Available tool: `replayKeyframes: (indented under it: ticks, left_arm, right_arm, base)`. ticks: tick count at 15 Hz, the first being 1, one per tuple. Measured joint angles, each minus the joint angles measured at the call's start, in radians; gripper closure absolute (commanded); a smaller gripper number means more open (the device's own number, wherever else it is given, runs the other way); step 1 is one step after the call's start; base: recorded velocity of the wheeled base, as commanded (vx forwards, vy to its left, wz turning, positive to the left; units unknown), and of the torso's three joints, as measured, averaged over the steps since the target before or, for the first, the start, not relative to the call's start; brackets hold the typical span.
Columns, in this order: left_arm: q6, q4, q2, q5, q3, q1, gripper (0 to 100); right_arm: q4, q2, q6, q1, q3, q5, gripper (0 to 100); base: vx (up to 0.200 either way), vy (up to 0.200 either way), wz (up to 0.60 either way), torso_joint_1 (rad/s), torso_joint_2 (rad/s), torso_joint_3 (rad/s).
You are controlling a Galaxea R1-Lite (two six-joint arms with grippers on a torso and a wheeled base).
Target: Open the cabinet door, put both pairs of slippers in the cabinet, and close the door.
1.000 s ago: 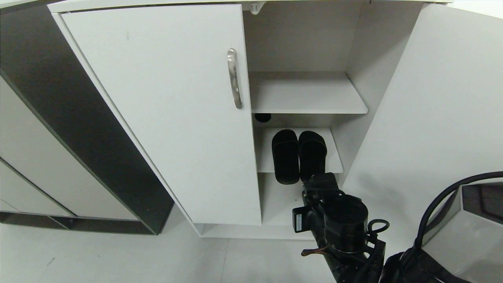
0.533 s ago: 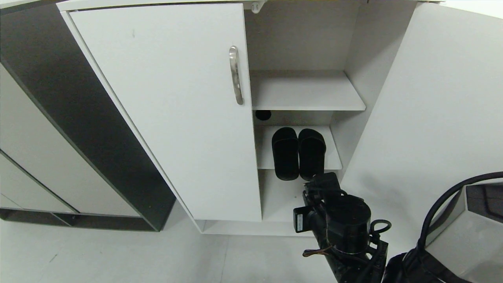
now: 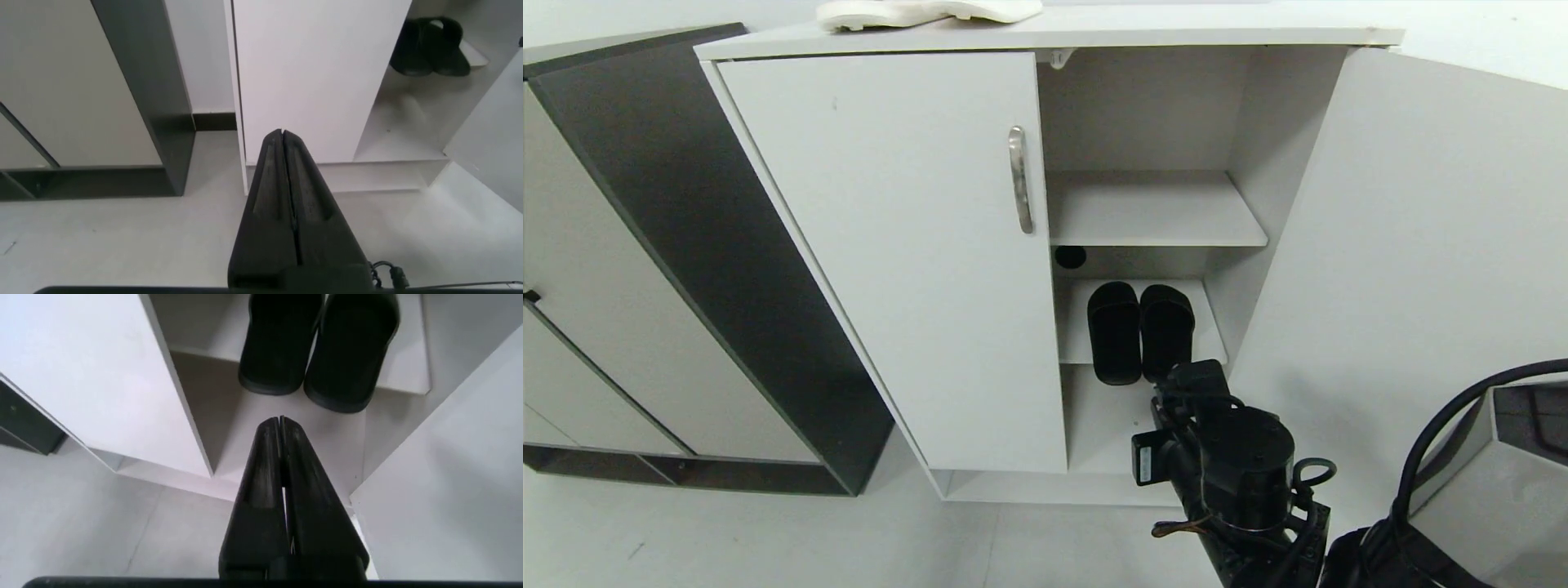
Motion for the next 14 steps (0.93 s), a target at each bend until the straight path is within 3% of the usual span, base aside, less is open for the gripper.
replayKeyframes:
  ticks: [7,10,14]
  left_arm:
    - [0.0,0.0,0.0,0.0,0.0,0.0,100]
    - [0.0,0.0,0.0,0.0,0.0,0.0,100]
    - [0.002,0.0,0.0,0.0,0.0,0.0,100]
  right_arm:
    - [0.0,0.0,0.0,0.0,0.001,-0.003,100]
    - [0.0,0.001,0.0,-0.008,0.003,-0.001,100]
    - [-0.001,-0.048,0.013,-0.014,0.096,0.175,100]
  base:
    - [0.0,0.0,0.0,0.0,0.0,0.202]
    - [0.0,0.0,0.0,0.002,0.0,0.032]
    - [0.0,0.0,0.0,0.0,0.0,0.0]
